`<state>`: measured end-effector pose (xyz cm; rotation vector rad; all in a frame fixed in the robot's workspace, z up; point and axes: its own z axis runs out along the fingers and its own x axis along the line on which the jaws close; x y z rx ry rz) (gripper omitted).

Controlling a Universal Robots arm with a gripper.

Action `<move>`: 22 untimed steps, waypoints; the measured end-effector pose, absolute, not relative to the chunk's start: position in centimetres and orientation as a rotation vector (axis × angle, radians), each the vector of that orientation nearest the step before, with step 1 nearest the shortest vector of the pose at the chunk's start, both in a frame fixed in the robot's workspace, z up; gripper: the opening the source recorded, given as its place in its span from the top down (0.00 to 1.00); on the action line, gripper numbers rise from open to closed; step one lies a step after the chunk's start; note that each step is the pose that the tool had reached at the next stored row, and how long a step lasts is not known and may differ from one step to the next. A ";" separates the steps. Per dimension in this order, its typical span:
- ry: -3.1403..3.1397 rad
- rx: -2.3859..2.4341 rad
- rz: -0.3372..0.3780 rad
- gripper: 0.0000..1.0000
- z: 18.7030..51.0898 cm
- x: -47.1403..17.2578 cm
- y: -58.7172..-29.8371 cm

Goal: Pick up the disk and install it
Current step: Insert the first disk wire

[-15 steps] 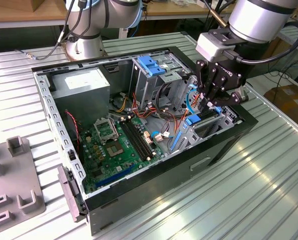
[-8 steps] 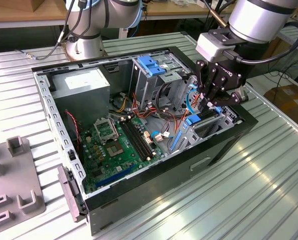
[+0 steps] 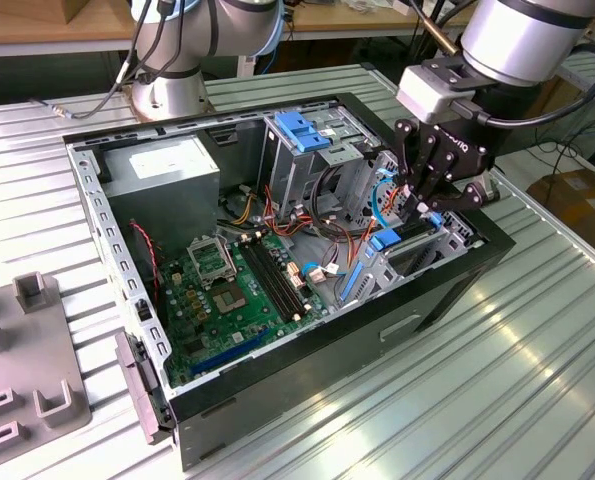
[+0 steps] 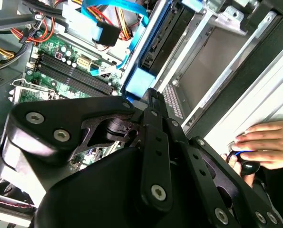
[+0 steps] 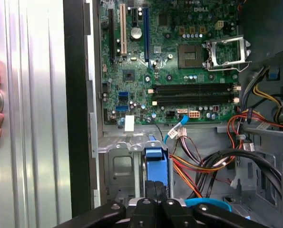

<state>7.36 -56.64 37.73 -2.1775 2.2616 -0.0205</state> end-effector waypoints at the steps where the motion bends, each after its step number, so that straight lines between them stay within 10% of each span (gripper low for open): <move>1: 2.258 -2.181 -0.020 0.90 37.7 7.6 -56.6; 22: 2.020 -2.403 -0.021 0.90 37.7 11.4 -56.6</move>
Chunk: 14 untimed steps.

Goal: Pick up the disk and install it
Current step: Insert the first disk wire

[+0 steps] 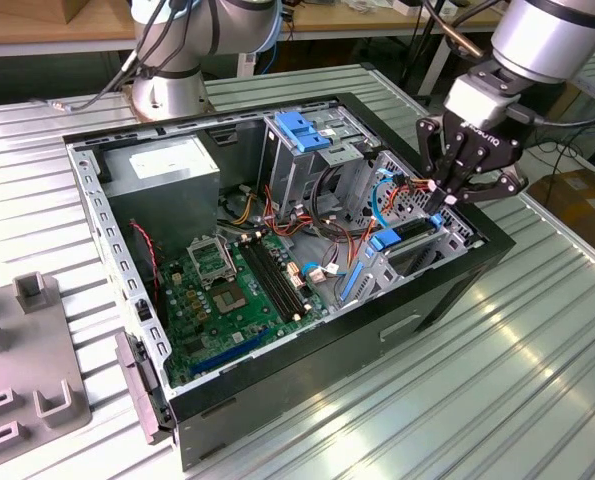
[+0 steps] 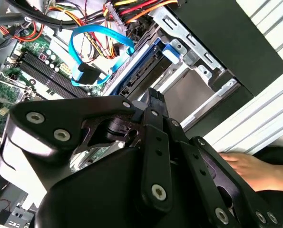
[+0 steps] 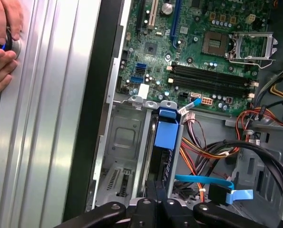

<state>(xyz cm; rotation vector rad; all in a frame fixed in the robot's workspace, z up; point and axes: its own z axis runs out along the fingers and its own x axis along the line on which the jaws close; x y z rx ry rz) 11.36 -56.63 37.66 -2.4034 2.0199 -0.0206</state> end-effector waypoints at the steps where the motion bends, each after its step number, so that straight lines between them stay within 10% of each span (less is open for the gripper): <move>1: 2.019 -2.405 -0.020 0.90 37.8 11.4 -56.6; 14: 1.871 -2.523 -0.019 0.90 37.8 12.3 -56.6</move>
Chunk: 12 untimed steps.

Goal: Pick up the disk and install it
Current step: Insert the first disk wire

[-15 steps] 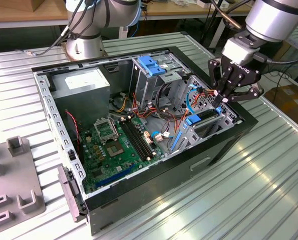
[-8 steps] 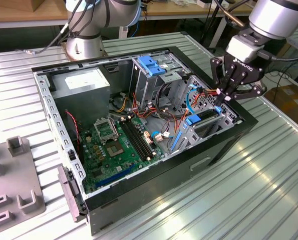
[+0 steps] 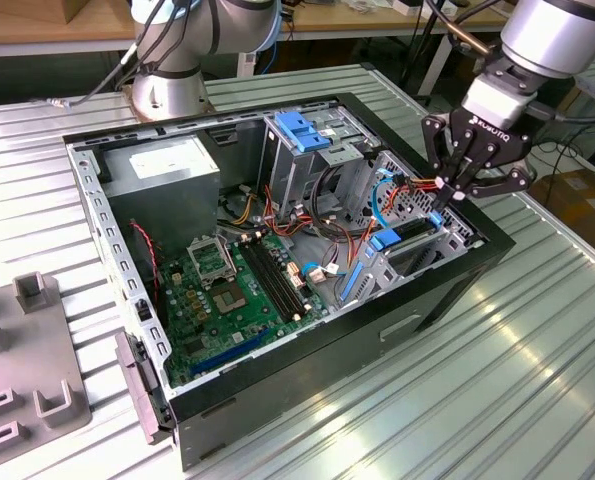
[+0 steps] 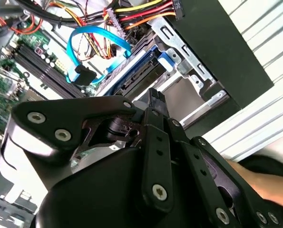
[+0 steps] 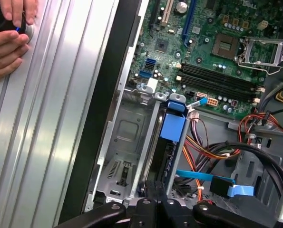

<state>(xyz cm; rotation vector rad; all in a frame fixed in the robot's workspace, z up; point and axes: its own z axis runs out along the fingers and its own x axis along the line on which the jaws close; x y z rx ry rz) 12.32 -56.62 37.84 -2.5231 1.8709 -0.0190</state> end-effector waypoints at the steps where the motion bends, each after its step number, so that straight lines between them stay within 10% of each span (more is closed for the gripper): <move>1: 1.847 -2.541 -0.019 0.90 37.8 12.3 -56.6; 12: 1.632 -2.683 -0.019 0.89 37.8 13.6 -56.6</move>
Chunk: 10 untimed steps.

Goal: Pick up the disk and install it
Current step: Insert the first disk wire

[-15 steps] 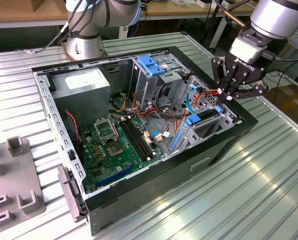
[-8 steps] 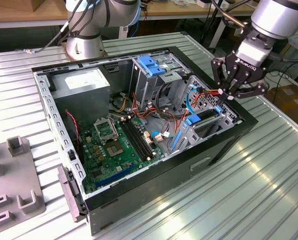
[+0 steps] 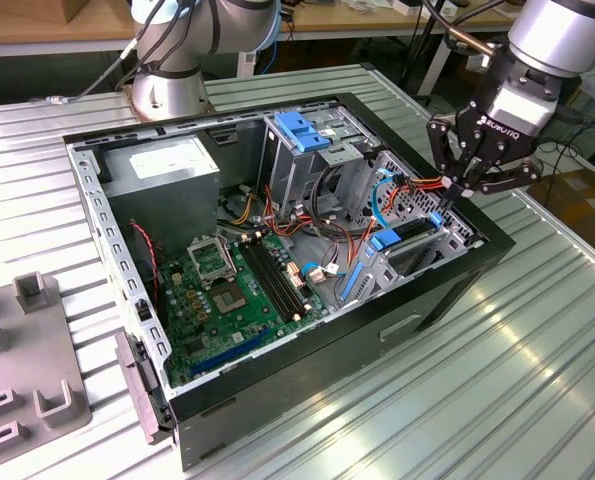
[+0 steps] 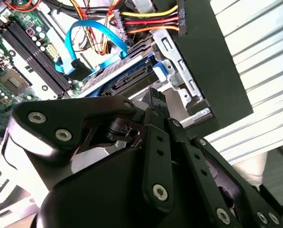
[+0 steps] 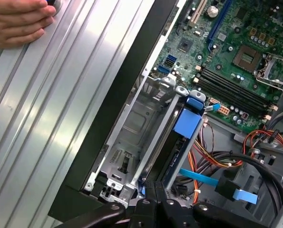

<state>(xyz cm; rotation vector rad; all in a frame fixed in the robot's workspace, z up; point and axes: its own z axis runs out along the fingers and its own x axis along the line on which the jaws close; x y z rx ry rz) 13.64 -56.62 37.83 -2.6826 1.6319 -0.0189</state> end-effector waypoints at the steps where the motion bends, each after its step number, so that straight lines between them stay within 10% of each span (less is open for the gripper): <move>1: 1.622 -2.689 -0.019 0.89 37.8 13.8 -56.6; 10: 1.477 -2.770 -0.019 0.75 37.8 14.6 -56.6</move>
